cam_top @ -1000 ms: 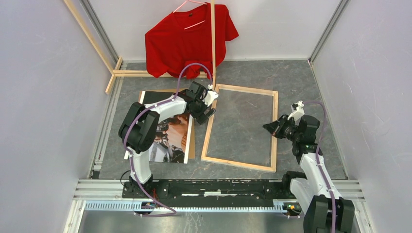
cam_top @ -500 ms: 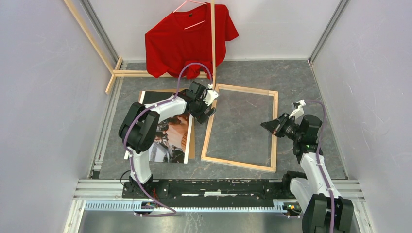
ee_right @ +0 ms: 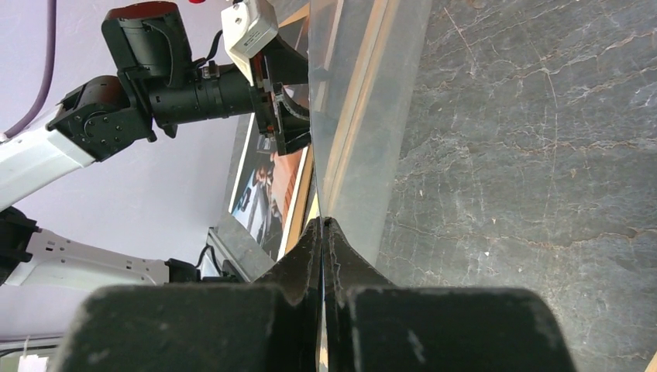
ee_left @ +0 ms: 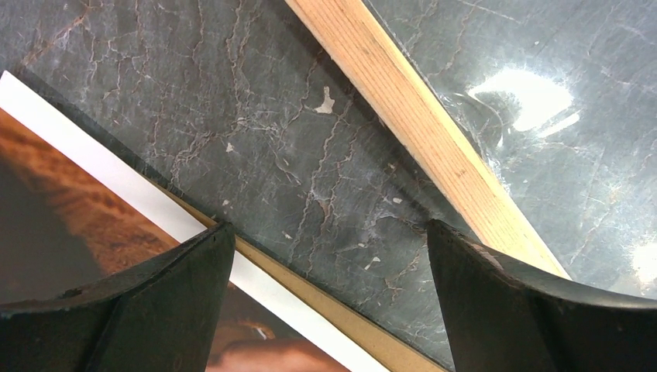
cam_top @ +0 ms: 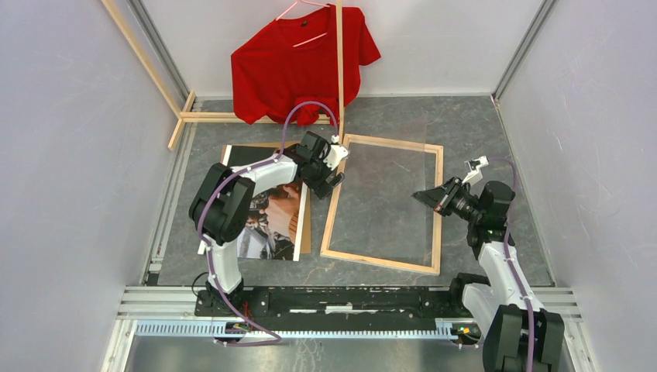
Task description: Put the photo into the frame
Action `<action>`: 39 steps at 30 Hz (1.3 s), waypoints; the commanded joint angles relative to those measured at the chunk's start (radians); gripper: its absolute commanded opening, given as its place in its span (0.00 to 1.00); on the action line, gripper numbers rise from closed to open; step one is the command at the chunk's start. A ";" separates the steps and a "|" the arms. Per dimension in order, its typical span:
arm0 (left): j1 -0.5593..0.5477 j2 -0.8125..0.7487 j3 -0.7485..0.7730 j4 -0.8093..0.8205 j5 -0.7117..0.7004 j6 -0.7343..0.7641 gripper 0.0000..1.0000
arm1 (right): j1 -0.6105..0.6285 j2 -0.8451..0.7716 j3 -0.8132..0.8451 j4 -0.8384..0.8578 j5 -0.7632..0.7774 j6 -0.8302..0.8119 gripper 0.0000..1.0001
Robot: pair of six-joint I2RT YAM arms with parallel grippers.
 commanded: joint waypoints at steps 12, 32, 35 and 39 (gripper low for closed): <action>-0.003 0.013 -0.011 0.036 0.003 -0.036 1.00 | -0.007 -0.020 0.000 0.155 -0.080 0.146 0.00; -0.003 0.016 -0.014 0.045 -0.003 -0.031 1.00 | -0.035 0.045 0.054 -0.162 -0.032 0.002 0.00; -0.003 0.015 -0.016 0.045 0.000 -0.031 1.00 | -0.039 0.061 0.052 -0.188 -0.021 -0.020 0.00; -0.003 0.014 -0.021 0.049 0.001 -0.031 1.00 | -0.040 0.075 0.052 -0.199 0.006 -0.029 0.00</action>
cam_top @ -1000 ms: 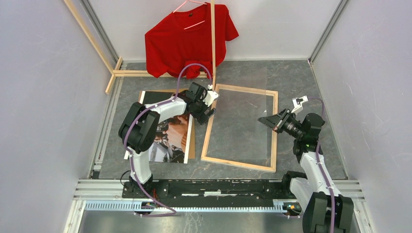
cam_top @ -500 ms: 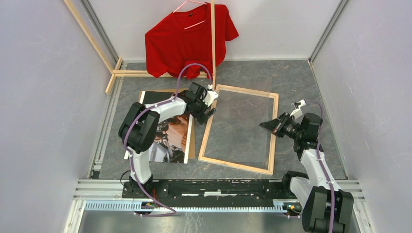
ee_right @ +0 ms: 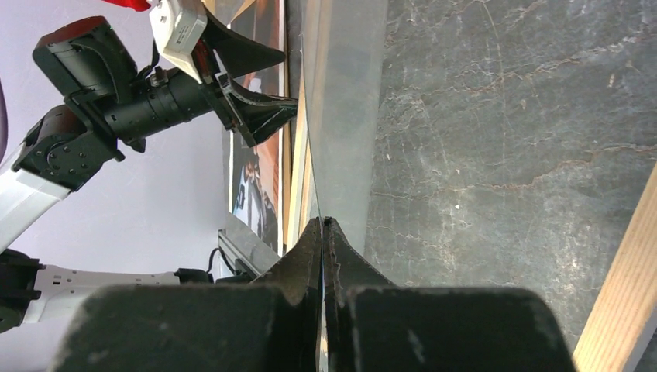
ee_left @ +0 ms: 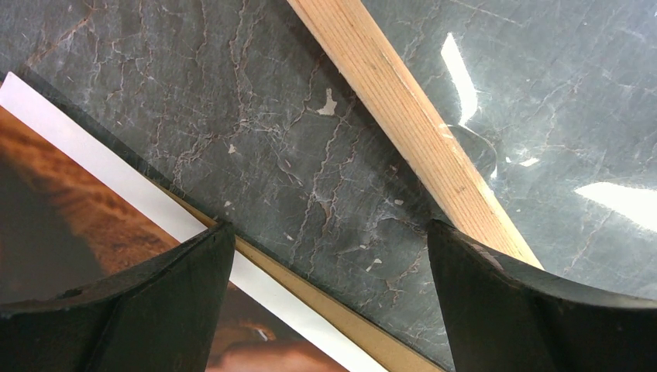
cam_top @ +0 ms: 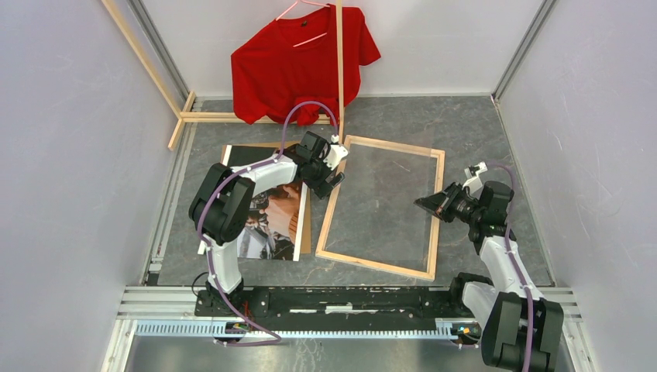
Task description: Put the photo into the frame
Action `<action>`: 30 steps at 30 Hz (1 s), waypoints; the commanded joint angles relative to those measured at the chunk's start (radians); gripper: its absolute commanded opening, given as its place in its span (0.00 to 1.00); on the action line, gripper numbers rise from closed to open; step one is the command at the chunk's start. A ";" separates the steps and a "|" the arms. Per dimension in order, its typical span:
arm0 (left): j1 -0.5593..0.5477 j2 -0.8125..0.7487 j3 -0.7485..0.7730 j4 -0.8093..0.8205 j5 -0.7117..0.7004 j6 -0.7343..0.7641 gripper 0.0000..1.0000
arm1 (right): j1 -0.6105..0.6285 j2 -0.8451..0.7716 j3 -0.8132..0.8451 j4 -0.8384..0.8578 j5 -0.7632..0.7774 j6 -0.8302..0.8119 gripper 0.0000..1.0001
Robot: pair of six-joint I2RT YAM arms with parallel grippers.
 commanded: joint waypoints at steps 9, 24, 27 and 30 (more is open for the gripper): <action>-0.003 0.010 -0.027 0.043 0.008 -0.028 1.00 | -0.003 0.042 0.035 -0.119 0.056 -0.113 0.00; -0.004 -0.005 -0.039 0.051 0.013 -0.022 1.00 | -0.008 0.040 0.057 -0.098 0.068 -0.080 0.00; -0.003 -0.012 -0.046 0.055 0.019 -0.020 1.00 | -0.009 0.030 0.049 -0.050 0.047 -0.039 0.00; -0.003 -0.010 -0.046 0.055 0.017 -0.018 1.00 | -0.013 0.010 0.012 0.067 0.006 0.045 0.00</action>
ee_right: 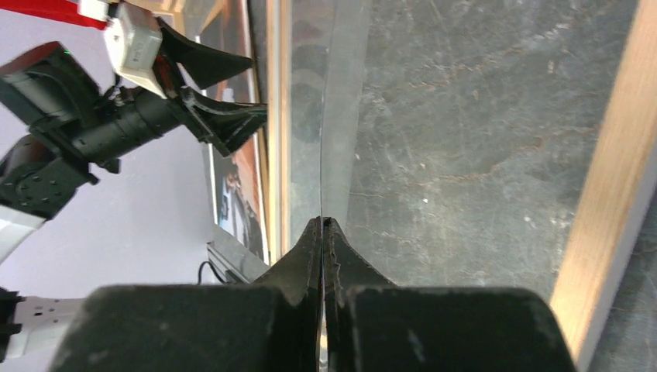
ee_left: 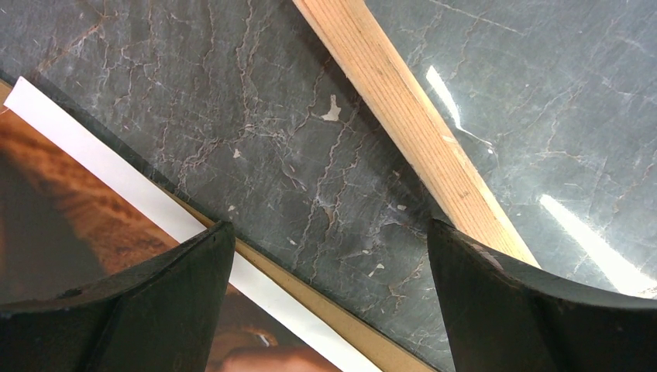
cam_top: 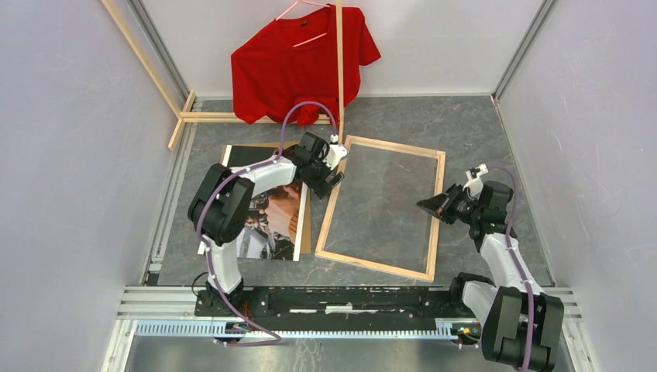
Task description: Put the photo into the frame
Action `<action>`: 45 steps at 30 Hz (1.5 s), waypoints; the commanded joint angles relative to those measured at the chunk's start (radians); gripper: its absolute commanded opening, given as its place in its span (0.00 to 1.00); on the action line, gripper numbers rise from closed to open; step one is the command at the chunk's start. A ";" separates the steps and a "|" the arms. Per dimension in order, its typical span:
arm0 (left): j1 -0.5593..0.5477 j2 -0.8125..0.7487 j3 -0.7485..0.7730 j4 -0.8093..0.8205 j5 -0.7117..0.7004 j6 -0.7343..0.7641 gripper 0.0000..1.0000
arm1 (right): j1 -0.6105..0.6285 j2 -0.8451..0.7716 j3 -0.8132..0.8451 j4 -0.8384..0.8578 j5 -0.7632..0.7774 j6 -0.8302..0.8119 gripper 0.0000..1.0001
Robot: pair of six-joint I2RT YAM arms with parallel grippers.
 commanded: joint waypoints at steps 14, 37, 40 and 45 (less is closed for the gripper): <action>-0.006 0.002 -0.027 0.013 0.013 -0.018 1.00 | -0.034 -0.060 -0.074 0.220 -0.118 0.149 0.00; -0.005 0.010 -0.020 0.022 -0.004 -0.015 1.00 | -0.044 -0.144 -0.026 0.067 -0.143 0.156 0.00; -0.005 0.007 -0.021 0.021 -0.003 -0.015 1.00 | -0.050 -0.150 -0.026 0.060 -0.128 0.162 0.00; -0.005 0.003 -0.025 0.022 -0.009 -0.010 1.00 | -0.058 -0.152 -0.017 -0.002 -0.111 0.113 0.00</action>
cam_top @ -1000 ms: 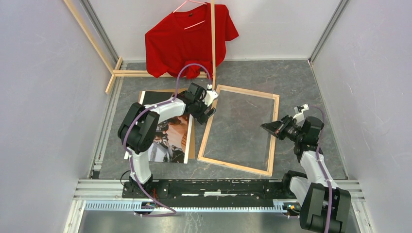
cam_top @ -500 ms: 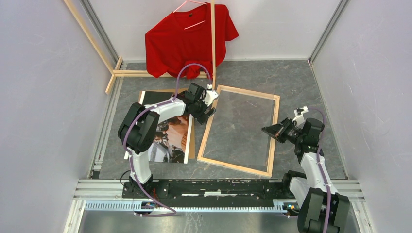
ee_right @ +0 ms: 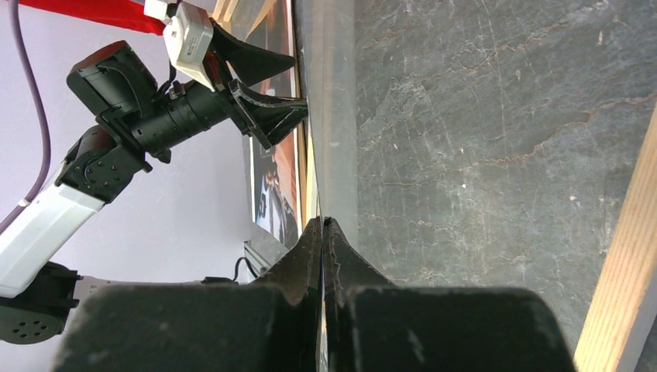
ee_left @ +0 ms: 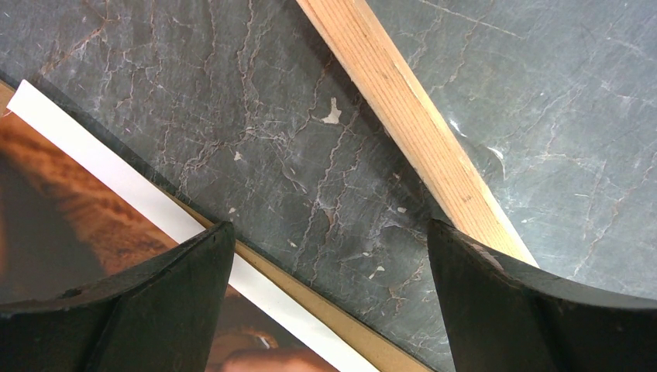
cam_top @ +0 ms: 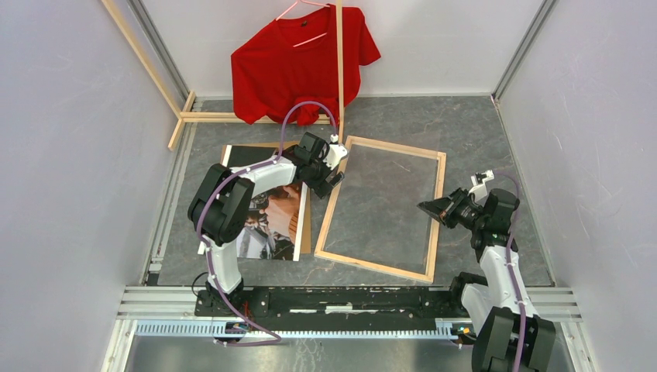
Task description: Put the photo into the frame
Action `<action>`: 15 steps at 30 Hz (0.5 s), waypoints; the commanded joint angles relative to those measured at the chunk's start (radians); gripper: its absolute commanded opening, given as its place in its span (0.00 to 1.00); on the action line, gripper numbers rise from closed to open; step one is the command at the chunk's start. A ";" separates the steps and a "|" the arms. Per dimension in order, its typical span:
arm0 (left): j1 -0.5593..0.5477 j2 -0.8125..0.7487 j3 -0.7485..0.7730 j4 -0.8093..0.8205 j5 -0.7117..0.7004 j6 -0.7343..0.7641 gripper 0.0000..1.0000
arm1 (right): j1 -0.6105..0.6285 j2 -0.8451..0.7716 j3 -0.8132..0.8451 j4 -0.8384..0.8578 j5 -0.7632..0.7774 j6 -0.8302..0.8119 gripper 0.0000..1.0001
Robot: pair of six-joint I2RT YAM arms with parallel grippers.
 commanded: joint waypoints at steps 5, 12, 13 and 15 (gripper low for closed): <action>-0.005 0.001 -0.021 0.010 -0.011 -0.011 1.00 | -0.009 -0.007 0.053 -0.122 0.020 -0.104 0.00; -0.005 -0.010 -0.023 0.009 -0.012 -0.010 1.00 | -0.027 0.048 0.001 -0.135 0.047 -0.181 0.00; -0.005 -0.011 -0.024 0.008 -0.012 -0.010 1.00 | -0.026 0.052 0.003 -0.137 0.049 -0.183 0.00; -0.005 -0.011 -0.025 0.009 -0.013 -0.009 1.00 | -0.029 0.055 0.007 -0.150 0.057 -0.199 0.00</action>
